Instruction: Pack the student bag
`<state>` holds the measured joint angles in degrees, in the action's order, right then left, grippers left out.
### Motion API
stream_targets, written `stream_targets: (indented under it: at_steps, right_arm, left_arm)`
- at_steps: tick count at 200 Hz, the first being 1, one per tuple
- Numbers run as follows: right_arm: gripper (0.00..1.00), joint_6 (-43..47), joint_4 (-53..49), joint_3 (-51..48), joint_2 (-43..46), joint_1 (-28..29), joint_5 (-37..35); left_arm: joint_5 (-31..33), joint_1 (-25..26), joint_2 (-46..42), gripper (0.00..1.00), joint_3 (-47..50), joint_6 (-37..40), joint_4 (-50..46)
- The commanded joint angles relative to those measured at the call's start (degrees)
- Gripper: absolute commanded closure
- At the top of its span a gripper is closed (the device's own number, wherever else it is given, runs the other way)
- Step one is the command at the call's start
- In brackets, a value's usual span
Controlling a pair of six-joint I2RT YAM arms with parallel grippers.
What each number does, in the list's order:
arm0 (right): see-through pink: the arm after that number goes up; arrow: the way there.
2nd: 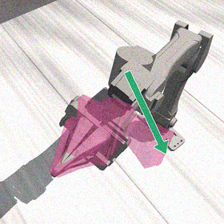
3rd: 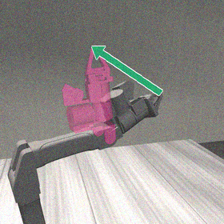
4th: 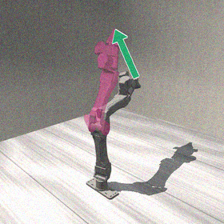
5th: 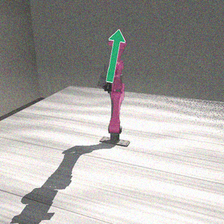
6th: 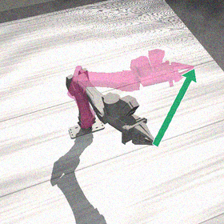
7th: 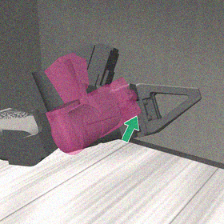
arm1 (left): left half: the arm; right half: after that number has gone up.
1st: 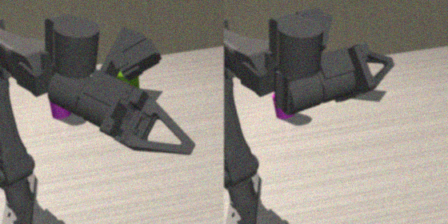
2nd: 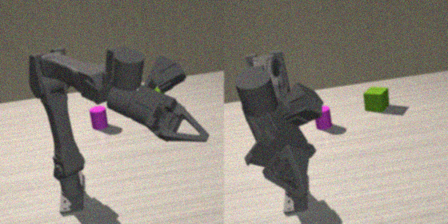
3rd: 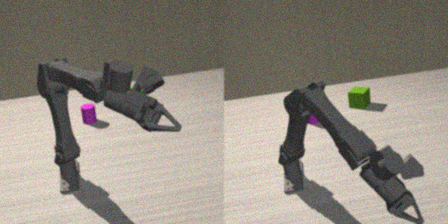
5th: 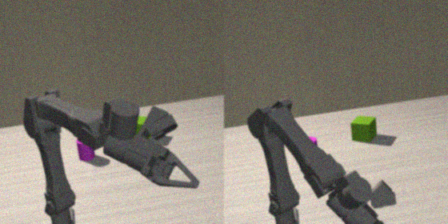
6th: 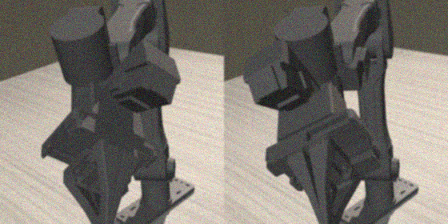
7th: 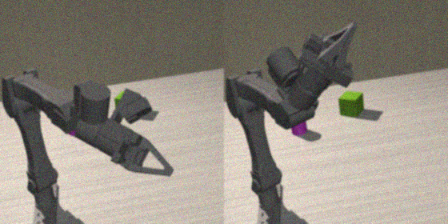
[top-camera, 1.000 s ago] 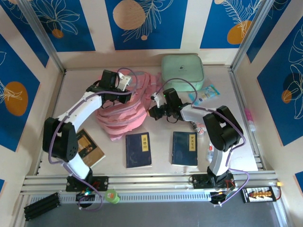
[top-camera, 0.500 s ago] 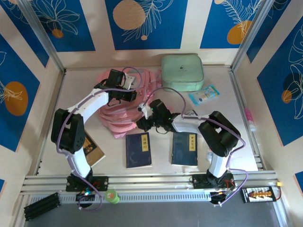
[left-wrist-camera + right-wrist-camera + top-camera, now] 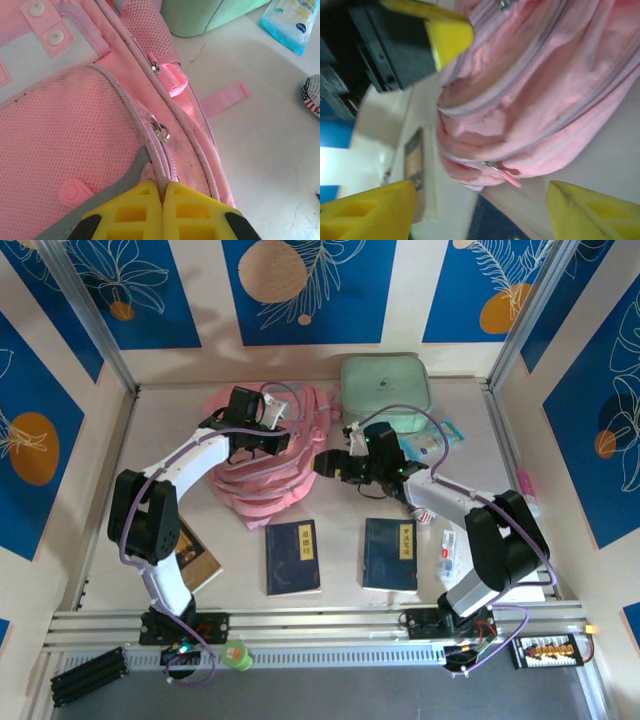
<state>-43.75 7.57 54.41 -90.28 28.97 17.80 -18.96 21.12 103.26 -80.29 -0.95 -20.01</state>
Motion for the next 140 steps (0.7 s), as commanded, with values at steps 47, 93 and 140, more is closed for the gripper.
stream_targets:
  at_steps: [47,93,140]
  right_arm:
    - [0.37,-21.39,-6.69,12.43,-12.44,-1.62,7.95]
    - [0.61,-20.89,-9.70,18.33,-17.83,-1.02,6.95]
    - [0.68,-21.19,-11.13,18.36,-19.50,0.54,6.03]
  left_arm:
    - [-1.96,-0.29,-7.05,1.00,2.30,1.39,3.63]
    - [-3.32,-0.29,-8.89,1.00,4.08,1.30,4.63]
    - [-3.01,-0.29,-8.06,1.00,3.79,0.74,5.21]
